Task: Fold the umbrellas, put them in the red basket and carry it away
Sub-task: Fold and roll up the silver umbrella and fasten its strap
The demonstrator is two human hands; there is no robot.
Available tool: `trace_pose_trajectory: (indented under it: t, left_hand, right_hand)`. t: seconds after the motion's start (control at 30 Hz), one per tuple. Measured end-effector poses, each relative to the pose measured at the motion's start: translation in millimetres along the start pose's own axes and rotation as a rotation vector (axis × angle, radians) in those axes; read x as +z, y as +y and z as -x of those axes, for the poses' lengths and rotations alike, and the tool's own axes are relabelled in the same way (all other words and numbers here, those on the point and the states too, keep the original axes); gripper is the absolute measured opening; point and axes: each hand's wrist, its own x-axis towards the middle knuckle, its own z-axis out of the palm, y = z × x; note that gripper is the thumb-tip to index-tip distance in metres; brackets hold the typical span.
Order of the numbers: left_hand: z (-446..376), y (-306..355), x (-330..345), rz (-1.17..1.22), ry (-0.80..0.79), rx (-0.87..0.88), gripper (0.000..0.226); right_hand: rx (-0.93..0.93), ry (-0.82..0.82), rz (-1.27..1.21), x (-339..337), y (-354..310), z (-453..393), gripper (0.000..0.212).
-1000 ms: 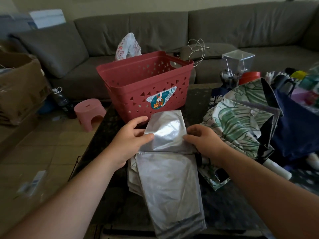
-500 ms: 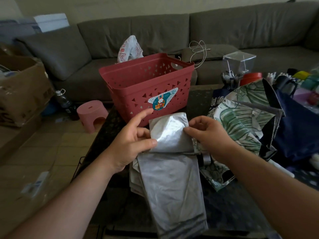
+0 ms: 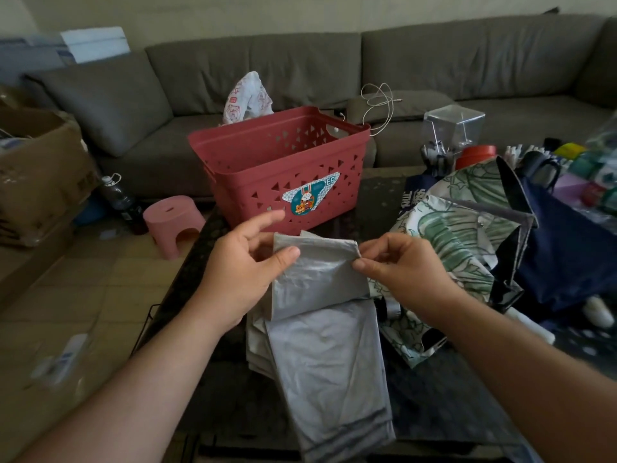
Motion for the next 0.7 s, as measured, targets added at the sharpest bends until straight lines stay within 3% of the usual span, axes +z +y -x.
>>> trace_pose_trajectory:
  t: [0.13,0.57,0.7]
  left_hand:
    - [1,-6,-1,-0.127,0.048,0.055,0.022]
    - [5,-1,2,-0.192,0.058,0.166,0.017]
    - [2,-1,3,-0.193,0.044,0.206,0.016]
  right_hand:
    - [-0.015,0.006,0.124,-1,3,5,0.019]
    - [0.011,0.07,0.302,-4,11,12,0.018]
    - [0.069,0.014,0.308,-6,12,14,0.017]
